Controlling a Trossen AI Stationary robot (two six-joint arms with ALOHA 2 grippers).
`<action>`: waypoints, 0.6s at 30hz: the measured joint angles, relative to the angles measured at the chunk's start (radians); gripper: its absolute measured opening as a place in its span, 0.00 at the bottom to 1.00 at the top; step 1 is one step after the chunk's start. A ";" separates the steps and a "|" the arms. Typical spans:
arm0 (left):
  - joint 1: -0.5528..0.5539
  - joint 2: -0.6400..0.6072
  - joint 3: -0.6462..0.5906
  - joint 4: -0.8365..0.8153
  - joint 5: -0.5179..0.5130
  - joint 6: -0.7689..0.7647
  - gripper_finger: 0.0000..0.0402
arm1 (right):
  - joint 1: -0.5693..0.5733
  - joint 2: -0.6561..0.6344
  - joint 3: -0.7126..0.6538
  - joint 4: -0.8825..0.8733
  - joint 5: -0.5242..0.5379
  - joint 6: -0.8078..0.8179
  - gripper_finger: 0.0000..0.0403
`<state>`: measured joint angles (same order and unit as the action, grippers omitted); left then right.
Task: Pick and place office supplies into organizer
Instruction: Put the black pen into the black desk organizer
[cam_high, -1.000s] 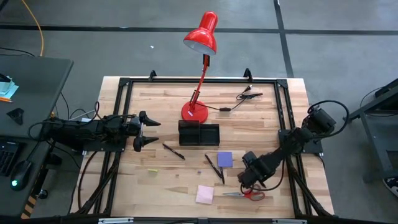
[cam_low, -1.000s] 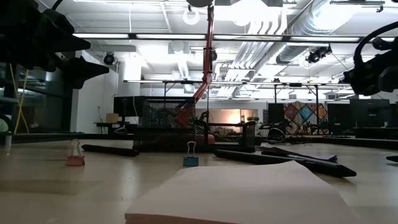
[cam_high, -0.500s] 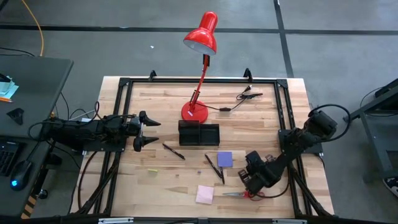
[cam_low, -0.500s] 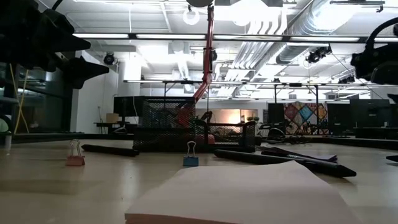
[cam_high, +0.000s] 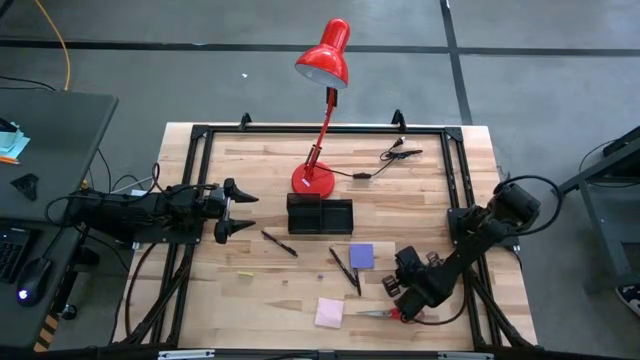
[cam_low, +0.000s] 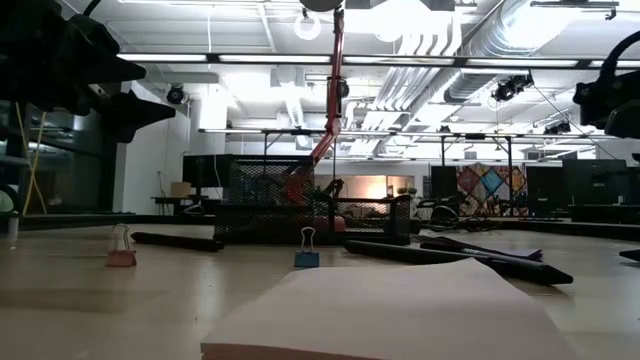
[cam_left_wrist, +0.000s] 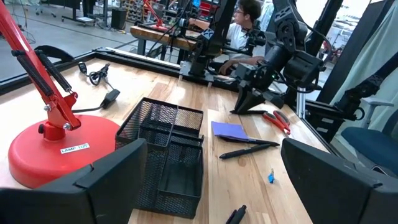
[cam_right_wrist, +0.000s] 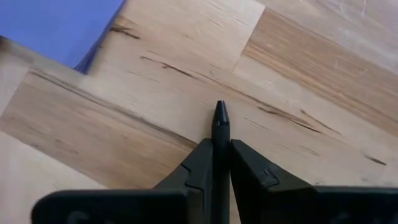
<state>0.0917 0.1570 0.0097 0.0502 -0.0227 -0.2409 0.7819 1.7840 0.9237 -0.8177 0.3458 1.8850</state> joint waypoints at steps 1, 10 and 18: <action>0.000 0.000 0.000 0.000 0.000 0.000 0.89 | 0.002 0.001 0.000 0.001 0.008 -0.003 0.09; 0.000 0.000 0.000 0.000 0.000 0.000 0.89 | 0.007 -0.002 -0.001 0.004 0.066 0.001 0.03; 0.000 0.000 0.000 0.000 0.000 0.000 0.89 | 0.006 0.001 -0.004 0.001 0.117 0.000 0.04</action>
<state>0.0915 0.1566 0.0097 0.0502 -0.0223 -0.2409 0.7881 1.7851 0.9195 -0.8162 0.4626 1.8854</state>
